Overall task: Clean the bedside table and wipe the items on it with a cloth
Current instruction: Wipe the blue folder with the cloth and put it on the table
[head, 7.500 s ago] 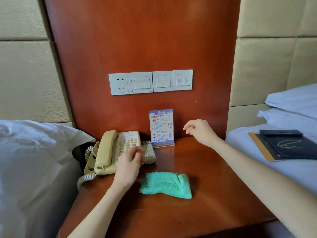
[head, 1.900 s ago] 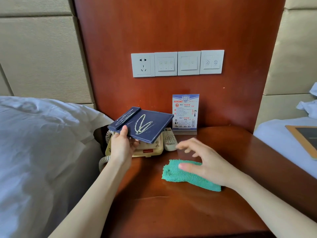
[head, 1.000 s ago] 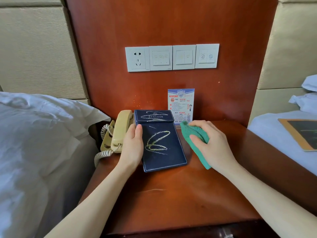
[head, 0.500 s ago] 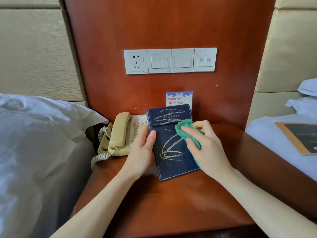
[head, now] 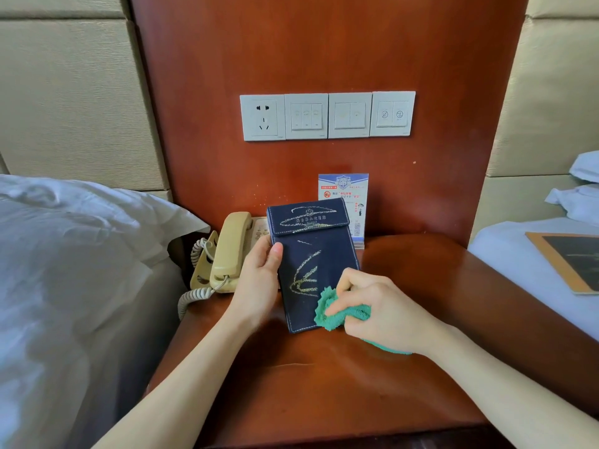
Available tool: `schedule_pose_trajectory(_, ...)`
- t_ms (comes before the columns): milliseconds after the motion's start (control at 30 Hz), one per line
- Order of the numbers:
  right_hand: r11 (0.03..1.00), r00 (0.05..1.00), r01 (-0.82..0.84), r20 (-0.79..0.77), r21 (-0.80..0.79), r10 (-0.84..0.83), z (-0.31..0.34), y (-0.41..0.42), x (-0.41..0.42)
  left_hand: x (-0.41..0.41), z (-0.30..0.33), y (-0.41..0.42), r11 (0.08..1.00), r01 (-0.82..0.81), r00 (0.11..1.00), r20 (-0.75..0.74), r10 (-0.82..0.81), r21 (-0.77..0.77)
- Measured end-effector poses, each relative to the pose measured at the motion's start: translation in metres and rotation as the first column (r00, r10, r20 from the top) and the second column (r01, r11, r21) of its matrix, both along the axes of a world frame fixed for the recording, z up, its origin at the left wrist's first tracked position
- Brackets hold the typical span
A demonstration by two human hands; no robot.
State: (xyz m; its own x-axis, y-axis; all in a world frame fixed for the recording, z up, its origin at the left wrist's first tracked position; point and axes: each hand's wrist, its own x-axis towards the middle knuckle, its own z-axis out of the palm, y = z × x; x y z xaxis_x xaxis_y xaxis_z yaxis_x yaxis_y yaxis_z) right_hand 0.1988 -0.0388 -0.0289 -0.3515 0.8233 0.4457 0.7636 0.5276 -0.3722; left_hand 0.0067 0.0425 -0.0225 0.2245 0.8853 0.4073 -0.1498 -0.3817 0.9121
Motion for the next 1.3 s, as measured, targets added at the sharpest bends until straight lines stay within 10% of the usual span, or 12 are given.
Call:
schedule_pose_trajectory(500,0.880,0.982,0.189,-0.102,0.435,-0.160,0.030,0.051,-0.012,-0.003,0.001,0.010,1.000,-0.026,0.999,-0.022,0.026,0.009)
schedule_pose_trajectory(1300,0.977,0.990,-0.115,0.101,0.177,0.098,0.006,0.016,-0.011,-0.005,0.000,0.009,0.997,-0.052,0.998,-0.033,0.050,-0.061)
